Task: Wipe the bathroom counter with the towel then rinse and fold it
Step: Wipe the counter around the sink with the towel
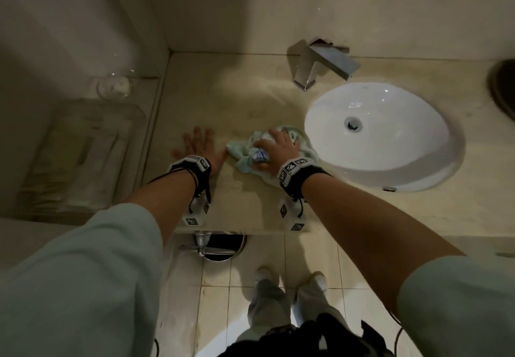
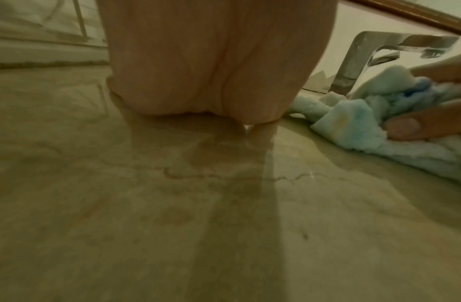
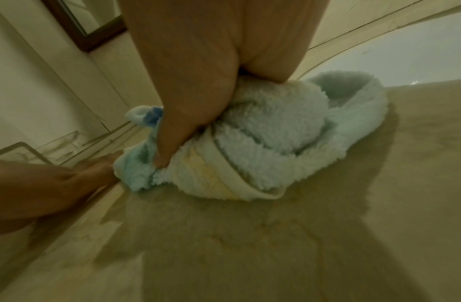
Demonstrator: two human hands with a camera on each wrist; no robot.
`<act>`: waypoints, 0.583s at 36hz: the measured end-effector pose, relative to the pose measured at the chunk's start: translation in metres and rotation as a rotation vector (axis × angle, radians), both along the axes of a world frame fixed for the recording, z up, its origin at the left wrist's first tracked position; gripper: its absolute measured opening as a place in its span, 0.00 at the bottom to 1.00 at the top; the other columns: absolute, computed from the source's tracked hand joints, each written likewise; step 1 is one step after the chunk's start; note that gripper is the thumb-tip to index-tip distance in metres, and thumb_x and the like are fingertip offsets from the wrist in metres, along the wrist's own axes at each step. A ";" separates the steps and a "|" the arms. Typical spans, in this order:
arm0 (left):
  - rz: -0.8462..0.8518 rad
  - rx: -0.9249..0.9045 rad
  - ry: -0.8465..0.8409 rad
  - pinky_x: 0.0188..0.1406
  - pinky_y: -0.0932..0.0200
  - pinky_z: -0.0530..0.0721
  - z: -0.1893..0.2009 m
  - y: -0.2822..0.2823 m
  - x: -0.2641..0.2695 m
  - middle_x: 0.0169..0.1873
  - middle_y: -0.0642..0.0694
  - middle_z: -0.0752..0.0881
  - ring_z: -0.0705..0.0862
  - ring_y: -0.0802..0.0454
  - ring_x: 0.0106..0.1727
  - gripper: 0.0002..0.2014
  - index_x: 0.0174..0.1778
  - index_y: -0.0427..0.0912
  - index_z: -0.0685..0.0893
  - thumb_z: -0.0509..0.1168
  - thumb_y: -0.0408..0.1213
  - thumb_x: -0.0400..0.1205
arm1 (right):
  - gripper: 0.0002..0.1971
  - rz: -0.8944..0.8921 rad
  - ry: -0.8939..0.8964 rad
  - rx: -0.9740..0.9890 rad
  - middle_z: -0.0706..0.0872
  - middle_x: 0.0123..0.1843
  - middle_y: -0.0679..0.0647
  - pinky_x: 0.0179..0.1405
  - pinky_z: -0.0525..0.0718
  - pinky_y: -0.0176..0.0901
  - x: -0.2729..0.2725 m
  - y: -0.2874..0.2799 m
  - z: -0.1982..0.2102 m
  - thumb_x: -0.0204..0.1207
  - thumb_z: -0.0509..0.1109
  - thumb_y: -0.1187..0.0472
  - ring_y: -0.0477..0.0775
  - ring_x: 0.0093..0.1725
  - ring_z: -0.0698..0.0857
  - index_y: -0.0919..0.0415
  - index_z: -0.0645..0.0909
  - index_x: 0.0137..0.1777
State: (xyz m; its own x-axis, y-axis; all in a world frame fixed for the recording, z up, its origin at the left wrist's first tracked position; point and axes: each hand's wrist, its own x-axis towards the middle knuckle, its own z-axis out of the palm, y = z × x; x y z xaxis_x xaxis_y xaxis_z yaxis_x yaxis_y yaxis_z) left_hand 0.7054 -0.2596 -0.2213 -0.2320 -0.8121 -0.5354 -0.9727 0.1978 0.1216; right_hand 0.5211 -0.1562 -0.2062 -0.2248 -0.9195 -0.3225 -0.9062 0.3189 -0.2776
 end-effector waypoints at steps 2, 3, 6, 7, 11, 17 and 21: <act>0.016 0.027 0.003 0.75 0.26 0.41 -0.004 -0.001 -0.001 0.81 0.51 0.28 0.31 0.41 0.82 0.38 0.81 0.58 0.32 0.44 0.68 0.82 | 0.33 0.015 -0.005 0.005 0.53 0.85 0.52 0.78 0.51 0.72 -0.001 0.010 0.002 0.69 0.72 0.36 0.63 0.83 0.52 0.36 0.69 0.74; 0.026 0.030 0.013 0.76 0.26 0.41 -0.007 -0.002 -0.001 0.81 0.50 0.29 0.31 0.41 0.82 0.39 0.81 0.58 0.32 0.44 0.67 0.82 | 0.33 0.023 -0.008 0.012 0.53 0.85 0.52 0.78 0.51 0.72 -0.002 0.015 0.003 0.69 0.72 0.36 0.64 0.83 0.51 0.37 0.68 0.75; 0.029 0.026 0.060 0.79 0.30 0.42 -0.022 -0.003 0.001 0.82 0.47 0.31 0.32 0.38 0.82 0.38 0.82 0.57 0.33 0.45 0.65 0.83 | 0.34 0.032 -0.013 0.031 0.52 0.85 0.52 0.78 0.49 0.72 -0.004 0.028 0.007 0.69 0.72 0.36 0.64 0.84 0.50 0.37 0.68 0.75; 0.035 0.030 0.069 0.79 0.32 0.42 -0.030 -0.005 0.004 0.82 0.47 0.31 0.32 0.38 0.82 0.37 0.81 0.57 0.33 0.45 0.65 0.83 | 0.34 0.033 -0.013 0.034 0.52 0.85 0.52 0.79 0.49 0.72 -0.003 0.031 0.007 0.69 0.72 0.36 0.64 0.84 0.50 0.37 0.68 0.76; 0.086 0.044 0.058 0.80 0.33 0.40 -0.043 -0.002 0.011 0.81 0.46 0.28 0.31 0.40 0.82 0.36 0.78 0.61 0.27 0.38 0.68 0.81 | 0.34 0.048 -0.006 0.033 0.52 0.85 0.52 0.79 0.48 0.72 -0.008 0.050 0.008 0.70 0.72 0.37 0.64 0.84 0.50 0.38 0.68 0.76; 0.076 0.052 -0.046 0.80 0.32 0.48 -0.057 0.016 0.013 0.82 0.45 0.32 0.40 0.37 0.84 0.42 0.82 0.56 0.34 0.53 0.63 0.82 | 0.34 0.080 0.001 0.020 0.53 0.85 0.51 0.79 0.47 0.72 -0.018 0.089 0.006 0.69 0.71 0.35 0.63 0.84 0.50 0.37 0.68 0.75; -0.117 0.077 -0.165 0.76 0.25 0.42 -0.094 0.025 0.019 0.79 0.43 0.24 0.28 0.27 0.78 0.42 0.78 0.63 0.28 0.52 0.65 0.80 | 0.33 0.127 0.021 0.009 0.54 0.85 0.51 0.78 0.47 0.73 -0.023 0.117 0.001 0.69 0.71 0.34 0.64 0.84 0.51 0.36 0.69 0.74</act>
State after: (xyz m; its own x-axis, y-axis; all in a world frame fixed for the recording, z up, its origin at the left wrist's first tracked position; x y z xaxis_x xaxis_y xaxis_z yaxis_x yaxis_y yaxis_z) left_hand 0.7240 -0.2346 -0.3155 -0.2260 -0.7403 -0.6332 -0.9516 0.3067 -0.0189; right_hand 0.4979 -0.0390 -0.2051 -0.1138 -0.9380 -0.3275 -0.9450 0.2039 -0.2557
